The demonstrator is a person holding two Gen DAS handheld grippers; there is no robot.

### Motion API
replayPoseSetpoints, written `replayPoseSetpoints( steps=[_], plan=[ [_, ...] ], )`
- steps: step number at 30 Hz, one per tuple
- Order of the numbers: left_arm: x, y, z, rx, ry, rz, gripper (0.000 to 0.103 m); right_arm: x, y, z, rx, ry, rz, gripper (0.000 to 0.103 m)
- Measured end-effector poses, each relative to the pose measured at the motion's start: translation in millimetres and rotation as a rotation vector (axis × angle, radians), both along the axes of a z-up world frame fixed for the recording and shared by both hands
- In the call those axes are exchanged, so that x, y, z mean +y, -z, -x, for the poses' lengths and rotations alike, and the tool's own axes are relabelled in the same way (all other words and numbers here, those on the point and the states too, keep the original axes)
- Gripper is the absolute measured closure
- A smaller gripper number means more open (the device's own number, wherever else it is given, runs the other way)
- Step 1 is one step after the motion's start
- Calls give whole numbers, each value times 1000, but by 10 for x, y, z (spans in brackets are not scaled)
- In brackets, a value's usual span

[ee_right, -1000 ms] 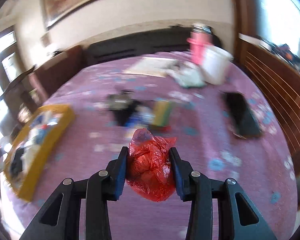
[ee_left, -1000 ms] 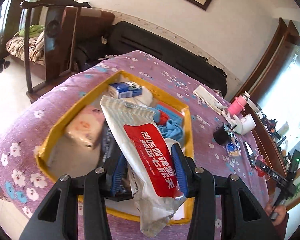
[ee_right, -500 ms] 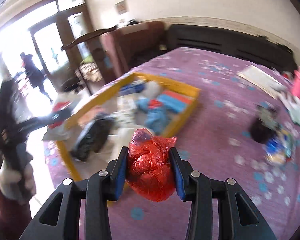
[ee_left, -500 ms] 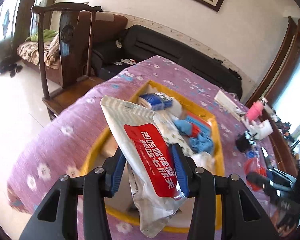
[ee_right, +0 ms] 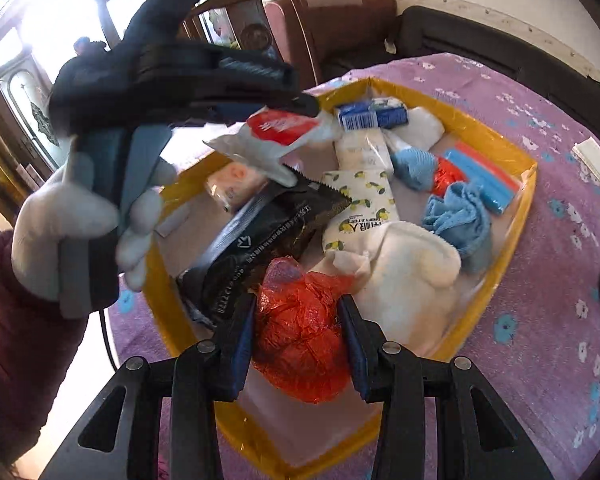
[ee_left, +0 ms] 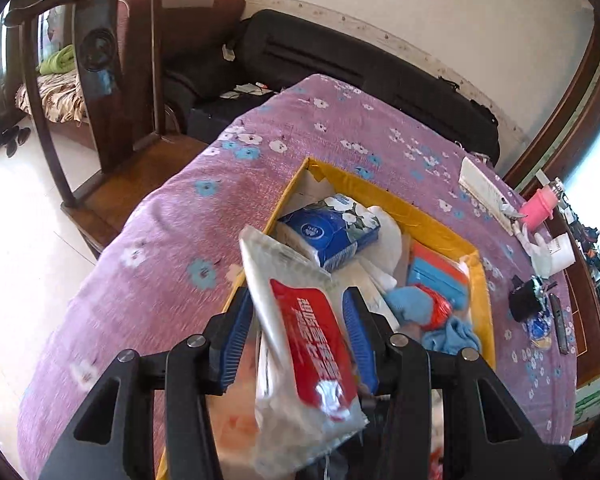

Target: Organize soft objects

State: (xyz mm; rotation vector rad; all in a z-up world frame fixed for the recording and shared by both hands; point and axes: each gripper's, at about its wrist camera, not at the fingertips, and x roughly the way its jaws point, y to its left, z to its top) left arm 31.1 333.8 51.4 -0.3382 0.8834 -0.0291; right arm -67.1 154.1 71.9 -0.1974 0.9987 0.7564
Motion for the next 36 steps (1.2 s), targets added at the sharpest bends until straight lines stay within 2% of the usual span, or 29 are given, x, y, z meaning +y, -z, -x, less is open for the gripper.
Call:
replayPoseSetpoints(
  steps=[3, 4, 6, 8, 10, 13, 18, 21, 28, 36],
  plan=[
    [-12, 51, -86, 16, 1, -3, 51, 28, 46, -47, -25, 14, 30, 58],
    [-17, 38, -90, 13, 3, 2, 49, 45, 68, -62, -36, 19, 40, 55],
    [-34, -29, -45, -15, 11, 4, 35, 46, 74, -76, -36, 17, 40, 44],
    [-68, -136, 35, -51, 7, -29, 28, 26, 40, -56, -46, 14, 18, 32],
    [-103, -244, 131, -81, 7, -51, 27, -11, -37, -6, -73, 13, -1, 30],
    [-219, -463, 352, -144, -8, -112, 25, -130, -183, 107, -133, 32, -16, 26],
    [-540, -832, 902, -288, -106, -294, 5, -434, -317, 165, -176, 94, -60, 23],
    [-704, -966, 1165, -337, -171, -364, 1, -632, -336, 179, -172, 138, -75, 22],
    [-1075, -1025, 1430, -343, -234, -537, 0, -1021, -352, 304, -170, 215, -106, 22],
    [-1299, -960, 1493, -304, -204, -587, 0, -1298, -404, 439, -185, 256, -139, 22]
  ],
)
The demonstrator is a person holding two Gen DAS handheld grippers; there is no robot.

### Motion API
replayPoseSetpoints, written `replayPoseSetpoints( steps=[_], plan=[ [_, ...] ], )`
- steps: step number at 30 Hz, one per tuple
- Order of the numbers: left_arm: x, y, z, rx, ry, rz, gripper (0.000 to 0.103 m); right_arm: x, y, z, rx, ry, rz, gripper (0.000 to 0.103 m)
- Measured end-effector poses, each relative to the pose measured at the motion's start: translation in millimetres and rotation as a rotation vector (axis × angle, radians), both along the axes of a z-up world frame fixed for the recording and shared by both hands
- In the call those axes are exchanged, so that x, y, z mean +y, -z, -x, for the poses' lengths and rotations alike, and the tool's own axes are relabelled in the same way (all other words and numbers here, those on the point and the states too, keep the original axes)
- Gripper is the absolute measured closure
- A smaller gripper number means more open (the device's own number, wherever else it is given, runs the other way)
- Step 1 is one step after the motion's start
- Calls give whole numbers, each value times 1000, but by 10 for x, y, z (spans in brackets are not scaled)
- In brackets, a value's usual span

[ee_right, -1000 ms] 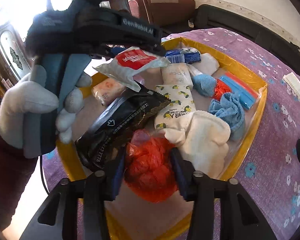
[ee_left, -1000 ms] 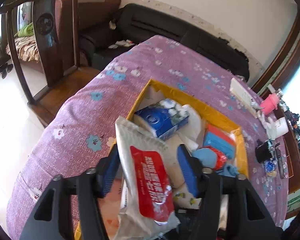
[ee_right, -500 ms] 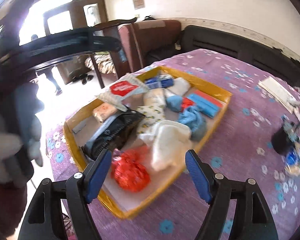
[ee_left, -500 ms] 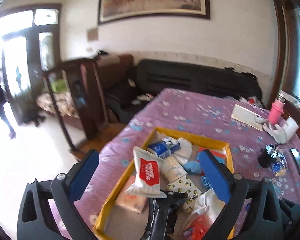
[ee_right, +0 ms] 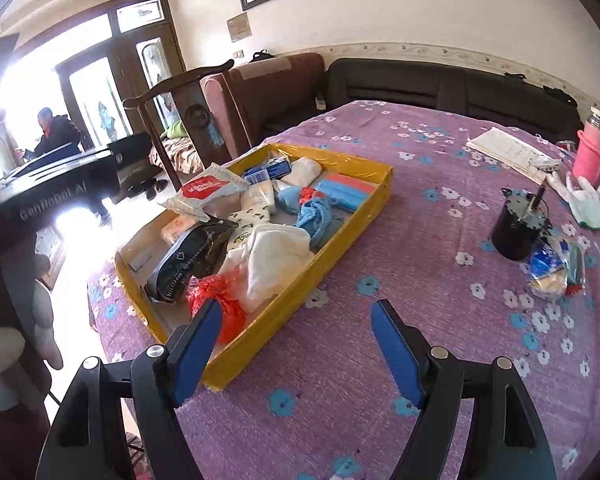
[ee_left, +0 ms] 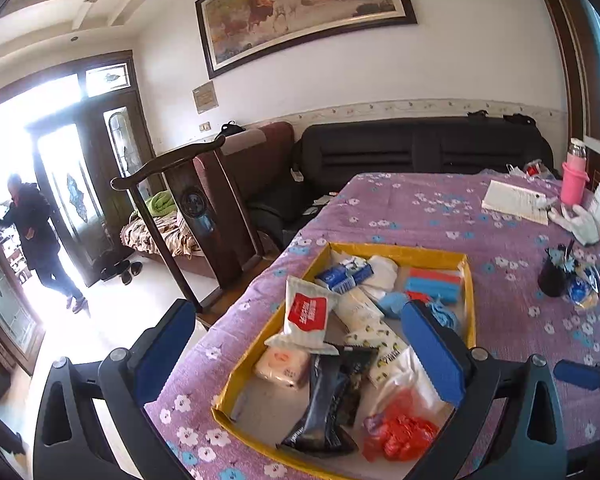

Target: Organize soft objects

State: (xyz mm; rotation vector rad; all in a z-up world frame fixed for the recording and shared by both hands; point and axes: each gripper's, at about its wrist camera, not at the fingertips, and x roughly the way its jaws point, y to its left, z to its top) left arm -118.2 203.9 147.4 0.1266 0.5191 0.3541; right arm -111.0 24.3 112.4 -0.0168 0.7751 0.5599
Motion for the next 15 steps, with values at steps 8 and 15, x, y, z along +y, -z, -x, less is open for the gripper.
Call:
replayPoseSetpoints(
  steps=[8, 15],
  plan=[
    [-120, 0, 69, 7, -1, -28, 0, -100, -19, 43, -4, 14, -21, 21],
    [-167, 23, 78, 13, 0, -47, 0, -142, 14, 34, 6, 22, -27, 21]
  ],
)
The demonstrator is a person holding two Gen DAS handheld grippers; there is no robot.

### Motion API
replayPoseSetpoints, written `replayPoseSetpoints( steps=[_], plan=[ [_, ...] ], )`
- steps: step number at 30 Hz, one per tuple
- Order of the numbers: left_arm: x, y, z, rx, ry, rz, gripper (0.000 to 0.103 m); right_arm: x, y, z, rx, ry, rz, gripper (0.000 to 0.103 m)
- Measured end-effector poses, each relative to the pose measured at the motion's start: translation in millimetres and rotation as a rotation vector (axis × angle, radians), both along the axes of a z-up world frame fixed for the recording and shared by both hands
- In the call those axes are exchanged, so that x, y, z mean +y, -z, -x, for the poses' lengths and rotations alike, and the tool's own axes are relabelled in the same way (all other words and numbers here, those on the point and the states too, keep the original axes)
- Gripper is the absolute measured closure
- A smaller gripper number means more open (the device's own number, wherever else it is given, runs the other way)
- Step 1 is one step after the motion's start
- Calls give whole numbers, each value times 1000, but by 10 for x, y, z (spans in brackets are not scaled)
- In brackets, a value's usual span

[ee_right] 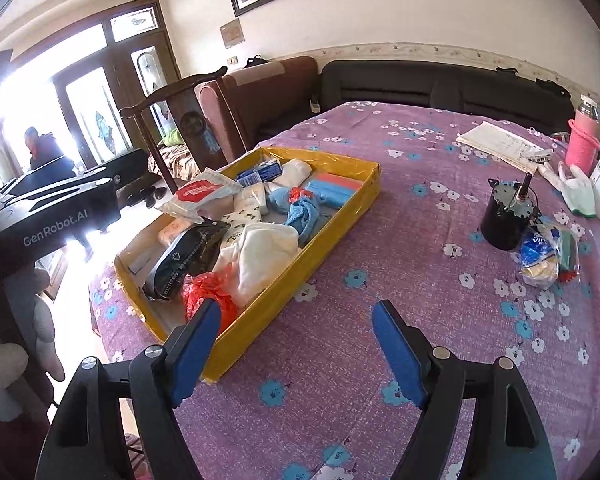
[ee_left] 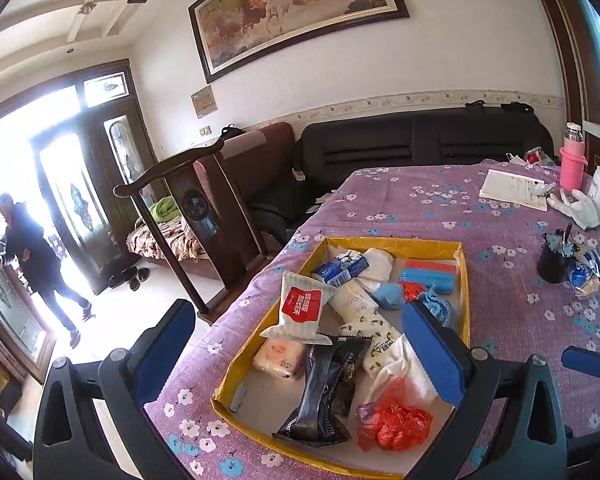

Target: Organize soft objects

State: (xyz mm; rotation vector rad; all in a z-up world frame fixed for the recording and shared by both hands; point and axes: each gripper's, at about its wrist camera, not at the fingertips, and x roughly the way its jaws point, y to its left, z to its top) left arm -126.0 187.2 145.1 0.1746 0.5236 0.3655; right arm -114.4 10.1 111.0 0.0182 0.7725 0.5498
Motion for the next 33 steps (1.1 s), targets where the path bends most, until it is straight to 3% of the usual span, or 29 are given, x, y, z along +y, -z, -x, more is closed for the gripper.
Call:
replayPoseSetpoints(
  steps=[33],
  plan=[
    [-187, 113, -32, 32, 54, -13, 0, -47, 206, -132, 55, 12, -7, 21]
  ],
)
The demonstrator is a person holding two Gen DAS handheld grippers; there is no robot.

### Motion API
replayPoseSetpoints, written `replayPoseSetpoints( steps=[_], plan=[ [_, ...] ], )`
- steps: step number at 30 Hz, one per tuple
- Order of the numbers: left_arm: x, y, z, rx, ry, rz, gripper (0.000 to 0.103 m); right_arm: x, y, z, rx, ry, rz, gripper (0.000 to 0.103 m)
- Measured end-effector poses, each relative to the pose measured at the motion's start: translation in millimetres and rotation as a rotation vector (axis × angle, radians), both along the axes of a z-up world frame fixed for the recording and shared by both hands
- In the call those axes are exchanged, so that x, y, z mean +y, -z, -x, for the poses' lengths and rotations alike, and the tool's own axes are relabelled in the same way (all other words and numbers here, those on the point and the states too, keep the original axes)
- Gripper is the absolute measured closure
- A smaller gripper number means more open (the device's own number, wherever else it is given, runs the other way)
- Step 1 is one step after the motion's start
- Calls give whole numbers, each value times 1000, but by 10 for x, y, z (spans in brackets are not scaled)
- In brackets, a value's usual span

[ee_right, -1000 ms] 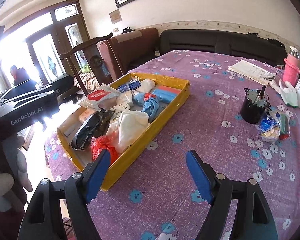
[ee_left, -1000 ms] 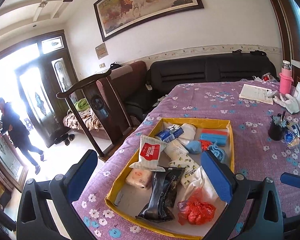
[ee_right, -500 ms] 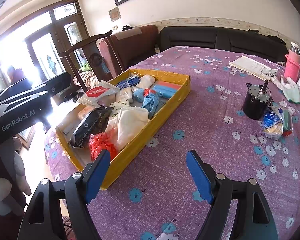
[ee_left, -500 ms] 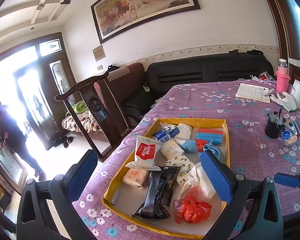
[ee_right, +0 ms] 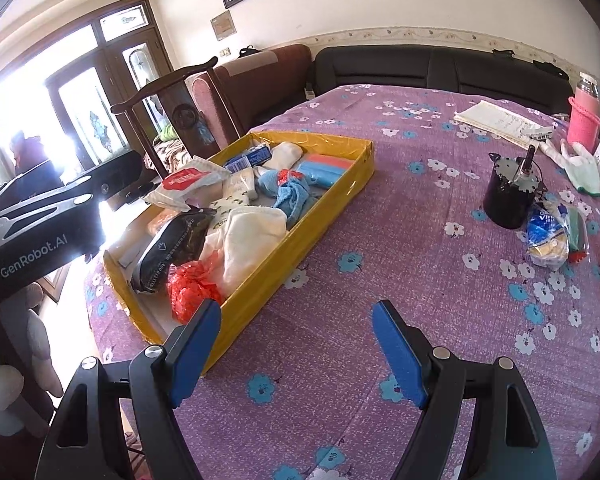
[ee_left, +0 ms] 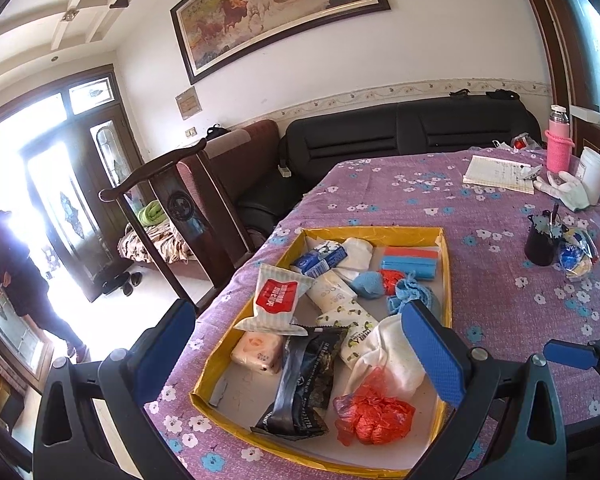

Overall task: Organize soft objects
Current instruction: 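Move both tools to the table and grasp the clear sponge bag with right tool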

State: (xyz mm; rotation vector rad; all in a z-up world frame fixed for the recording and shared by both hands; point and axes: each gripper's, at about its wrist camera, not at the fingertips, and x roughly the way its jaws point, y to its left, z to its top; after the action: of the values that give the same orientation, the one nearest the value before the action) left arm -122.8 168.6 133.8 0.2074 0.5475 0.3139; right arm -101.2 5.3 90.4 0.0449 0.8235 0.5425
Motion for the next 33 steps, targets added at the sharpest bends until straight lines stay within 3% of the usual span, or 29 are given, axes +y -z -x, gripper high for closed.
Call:
replayPoseSetpoints(
  steps=[10, 13, 18, 23, 28, 31, 33],
  plan=[
    [-172, 129, -106, 55, 66, 22, 0, -282, 113, -108, 23, 55, 10, 21],
    [-255, 150, -130, 98, 168, 121, 0, -605, 90, -156, 12, 124, 23, 21],
    [-442, 321, -228, 200, 351, 319, 0, -1518, -12, -375, 4, 353, 78, 21],
    [-539, 582, -348, 281, 420, 448, 0, -2125, -197, -739, -21, 515, 73, 21],
    [-522, 629, -376, 297, 441, 477, 0, -2103, -204, -1164, -10, 485, 24, 21],
    [-489, 634, -408, 295, 439, 479, 0, -1886, -21, -1399, 33, 436, 109, 23],
    [-457, 643, -431, 294, 435, 491, 0, -1753, 125, -1516, 61, 421, 170, 39]
  ],
)
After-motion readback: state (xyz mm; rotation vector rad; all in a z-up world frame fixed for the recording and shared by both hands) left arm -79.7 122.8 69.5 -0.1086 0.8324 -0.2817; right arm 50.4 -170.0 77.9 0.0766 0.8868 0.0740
